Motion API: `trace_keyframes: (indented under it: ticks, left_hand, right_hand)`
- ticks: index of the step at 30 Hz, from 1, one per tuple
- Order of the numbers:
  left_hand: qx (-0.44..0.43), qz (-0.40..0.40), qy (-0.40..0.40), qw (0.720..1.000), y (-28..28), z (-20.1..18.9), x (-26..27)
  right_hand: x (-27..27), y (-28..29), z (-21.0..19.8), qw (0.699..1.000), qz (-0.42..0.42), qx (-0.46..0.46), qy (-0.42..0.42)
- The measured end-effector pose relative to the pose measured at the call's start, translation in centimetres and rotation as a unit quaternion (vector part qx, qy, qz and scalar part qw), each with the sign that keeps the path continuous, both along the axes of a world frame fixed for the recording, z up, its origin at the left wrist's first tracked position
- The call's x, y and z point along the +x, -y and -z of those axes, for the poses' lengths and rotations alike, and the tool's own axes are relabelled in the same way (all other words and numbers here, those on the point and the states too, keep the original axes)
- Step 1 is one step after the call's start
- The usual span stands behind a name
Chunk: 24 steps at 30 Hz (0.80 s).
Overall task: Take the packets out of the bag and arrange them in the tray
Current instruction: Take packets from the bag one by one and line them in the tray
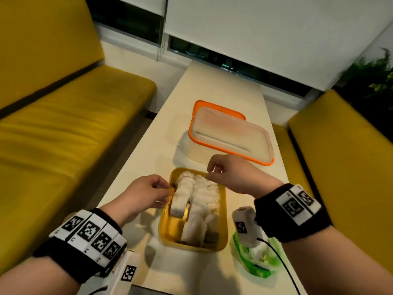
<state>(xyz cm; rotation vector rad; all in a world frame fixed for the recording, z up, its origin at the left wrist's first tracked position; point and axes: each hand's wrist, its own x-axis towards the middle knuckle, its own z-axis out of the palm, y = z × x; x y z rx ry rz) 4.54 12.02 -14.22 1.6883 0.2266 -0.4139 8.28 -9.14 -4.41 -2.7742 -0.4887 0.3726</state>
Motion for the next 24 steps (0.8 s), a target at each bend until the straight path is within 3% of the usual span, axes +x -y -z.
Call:
trace_keyframes:
  ticks: [4,8,11,14,18,21,24]
  left_hand:
    - [0.041,0.025,0.022,0.999,1.6,-1.0,-0.1]
    - [0.129,0.082,0.127,0.980,5.3,-2.3,-0.6]
    - [0.157,0.169,0.161,0.960,8.8,-2.8,-1.4]
    - [0.183,0.232,0.190,0.936,13.1,-2.7,-2.1]
    - [0.280,0.334,0.231,0.870,19.6,-2.3,-2.5]
    - [0.349,0.386,0.193,0.832,22.3,-1.9,-2.8]
    - [0.340,0.386,0.179,0.839,23.4,-1.8,-2.4]
  right_hand:
    - [-3.7,7.5,-1.1,0.985,0.150,0.082,0.032]
    - [-7.6,12.9,3.6,0.953,0.293,0.076,0.027]
    - [-10.0,14.5,8.1,0.938,0.343,0.026,-0.052]
    - [-11.3,15.1,11.3,0.923,0.369,0.040,-0.097]
    - [-11.9,16.3,13.0,0.920,0.374,0.037,-0.112]
    - [-12.2,17.8,12.8,0.889,0.423,0.137,-0.106]
    - [-12.7,19.2,12.0,0.815,0.468,0.321,-0.118]
